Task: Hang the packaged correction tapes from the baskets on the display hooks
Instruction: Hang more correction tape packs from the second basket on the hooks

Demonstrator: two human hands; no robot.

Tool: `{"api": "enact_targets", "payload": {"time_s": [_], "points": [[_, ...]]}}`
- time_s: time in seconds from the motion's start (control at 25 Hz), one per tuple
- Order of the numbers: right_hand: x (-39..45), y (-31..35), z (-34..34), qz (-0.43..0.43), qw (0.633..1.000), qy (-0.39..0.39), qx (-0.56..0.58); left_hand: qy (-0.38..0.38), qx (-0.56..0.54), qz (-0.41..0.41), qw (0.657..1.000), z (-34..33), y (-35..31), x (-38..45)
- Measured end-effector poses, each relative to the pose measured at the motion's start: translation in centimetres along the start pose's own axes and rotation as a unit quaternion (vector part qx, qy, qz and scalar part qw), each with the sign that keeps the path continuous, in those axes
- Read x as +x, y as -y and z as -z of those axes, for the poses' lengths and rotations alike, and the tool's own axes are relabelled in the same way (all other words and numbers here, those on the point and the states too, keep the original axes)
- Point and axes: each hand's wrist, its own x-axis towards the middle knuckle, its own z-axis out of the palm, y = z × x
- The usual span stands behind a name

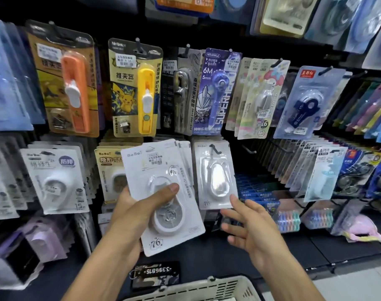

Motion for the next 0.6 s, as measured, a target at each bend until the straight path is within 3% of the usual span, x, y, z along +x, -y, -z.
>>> {"api": "enact_targets", "payload": {"time_s": [0.08, 0.16, 0.24, 0.32, 0.44, 0.6], "points": [[-0.8, -0.6, -0.4, 0.059, 0.997, -0.004, -0.049, -0.012, 0.011, -0.01, 1.0, -0.7, 0.6, 0.2], [-2.2, -1.2, -1.4, 0.181, 0.975, 0.066, -0.112, -0.018, 0.021, -0.013, 1.0, -1.6, 1.2, 0.3], [-3.2, -1.1, -2.6, 0.24, 0.949, 0.116, -0.168, -0.001, 0.021, 0.001, 1.0, -2.1, 1.6, 0.3], [-2.9, -0.5, -3.2, 0.223, 0.959, 0.112, -0.135, 0.044, 0.006, 0.029, 0.999, -2.1, 1.7, 0.2], [-1.9, 0.7, -2.5, 0.117, 0.987, 0.11, 0.023, 0.077, 0.003, 0.043, 0.996, -1.5, 1.2, 0.0], [0.3, 0.5, 0.4, 0.111, 0.994, 0.012, -0.005, -0.017, 0.025, -0.009, 0.999, -0.6, 0.5, 0.2]]}}
